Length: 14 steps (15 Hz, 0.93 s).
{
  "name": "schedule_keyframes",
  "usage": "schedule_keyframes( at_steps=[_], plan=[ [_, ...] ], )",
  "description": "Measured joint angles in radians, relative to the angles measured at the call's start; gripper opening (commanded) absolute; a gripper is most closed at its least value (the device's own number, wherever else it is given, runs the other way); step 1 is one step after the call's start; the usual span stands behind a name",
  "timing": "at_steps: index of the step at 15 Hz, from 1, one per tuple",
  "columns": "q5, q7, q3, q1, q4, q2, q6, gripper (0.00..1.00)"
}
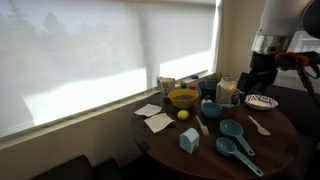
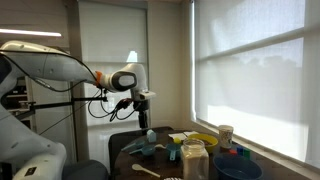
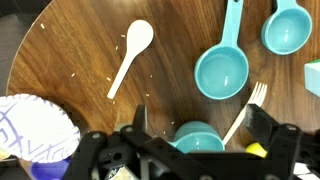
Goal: Pick up the top blue measuring spoon from the stack and put it on the table, pick up the top blue measuring spoon from the stack and put it on the table
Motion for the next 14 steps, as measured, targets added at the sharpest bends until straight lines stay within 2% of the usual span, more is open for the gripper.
schedule_keyframes(
  at_steps=[7, 14],
  plan=[
    [-0.021, -0.026, -0.012, -0.065, 0.095, -0.055, -0.041, 1.0],
    [0.028, -0.025, -0.032, -0.067, 0.169, -0.05, -0.166, 1.0]
  ],
)
